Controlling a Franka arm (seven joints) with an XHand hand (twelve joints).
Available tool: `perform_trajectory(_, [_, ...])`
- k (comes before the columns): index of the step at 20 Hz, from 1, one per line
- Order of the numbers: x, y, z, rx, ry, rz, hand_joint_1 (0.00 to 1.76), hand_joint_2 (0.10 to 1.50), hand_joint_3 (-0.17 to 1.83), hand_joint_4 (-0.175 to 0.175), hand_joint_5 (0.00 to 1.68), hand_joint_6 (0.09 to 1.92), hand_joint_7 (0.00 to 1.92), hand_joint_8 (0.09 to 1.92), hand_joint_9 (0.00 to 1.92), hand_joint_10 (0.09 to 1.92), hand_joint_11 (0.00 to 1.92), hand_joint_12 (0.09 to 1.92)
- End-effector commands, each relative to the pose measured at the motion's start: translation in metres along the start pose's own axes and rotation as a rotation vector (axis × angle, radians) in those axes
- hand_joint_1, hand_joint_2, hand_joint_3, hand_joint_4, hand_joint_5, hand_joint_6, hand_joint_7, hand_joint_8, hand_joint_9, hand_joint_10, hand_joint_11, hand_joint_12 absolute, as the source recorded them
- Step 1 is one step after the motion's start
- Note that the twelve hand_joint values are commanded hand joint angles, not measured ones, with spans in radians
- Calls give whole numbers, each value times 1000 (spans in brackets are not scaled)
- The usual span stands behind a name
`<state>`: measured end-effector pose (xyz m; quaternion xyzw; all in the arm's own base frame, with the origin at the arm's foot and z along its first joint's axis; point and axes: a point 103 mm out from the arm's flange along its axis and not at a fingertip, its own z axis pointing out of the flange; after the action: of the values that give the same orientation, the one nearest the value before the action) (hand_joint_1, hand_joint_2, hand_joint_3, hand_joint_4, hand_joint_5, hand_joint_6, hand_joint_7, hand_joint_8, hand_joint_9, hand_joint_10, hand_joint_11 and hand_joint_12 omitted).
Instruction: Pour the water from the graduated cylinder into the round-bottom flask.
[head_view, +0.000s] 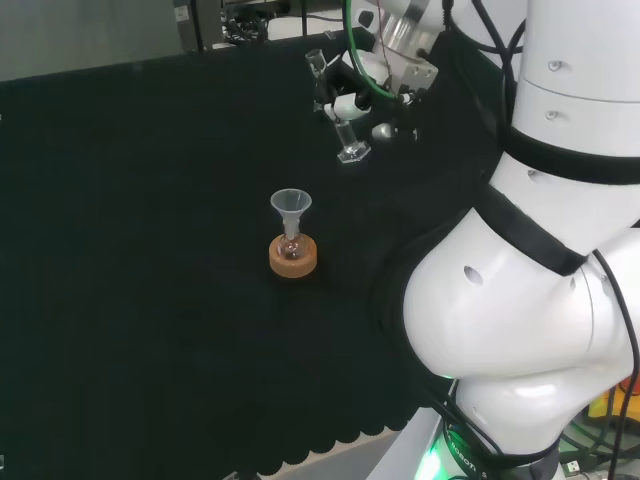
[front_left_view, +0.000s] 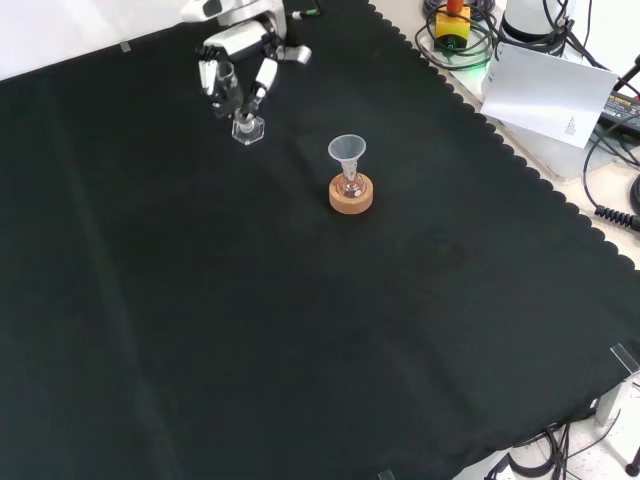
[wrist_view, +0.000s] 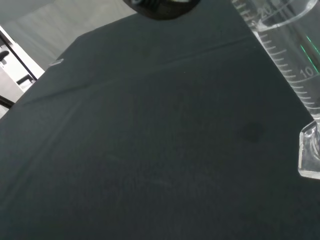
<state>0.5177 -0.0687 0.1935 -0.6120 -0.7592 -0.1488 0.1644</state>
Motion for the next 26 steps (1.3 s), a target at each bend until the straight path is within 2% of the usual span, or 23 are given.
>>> perform_trajectory(1, [5,-43,-19,44,-46,44,1284,1044,3,-175,1117,788,1157,751,1534,87,1289,698])
perform_trajectory(5, [8,-62,-21,89,-64,59,1284,1044,3,-175,1117,787,1158,751,1534,87,1289,698])
perform_trajectory(12, [14,-115,-17,198,-126,97,1284,1044,3,-175,1118,786,1158,749,1534,87,1288,697])
perform_trajectory(19, [10,-145,-3,347,-212,57,1284,1044,3,-175,1118,785,1158,749,1529,87,1286,697])
perform_trajectory(26, [12,-160,5,418,-275,25,1284,1044,2,-175,1118,786,1158,749,1528,87,1286,697])
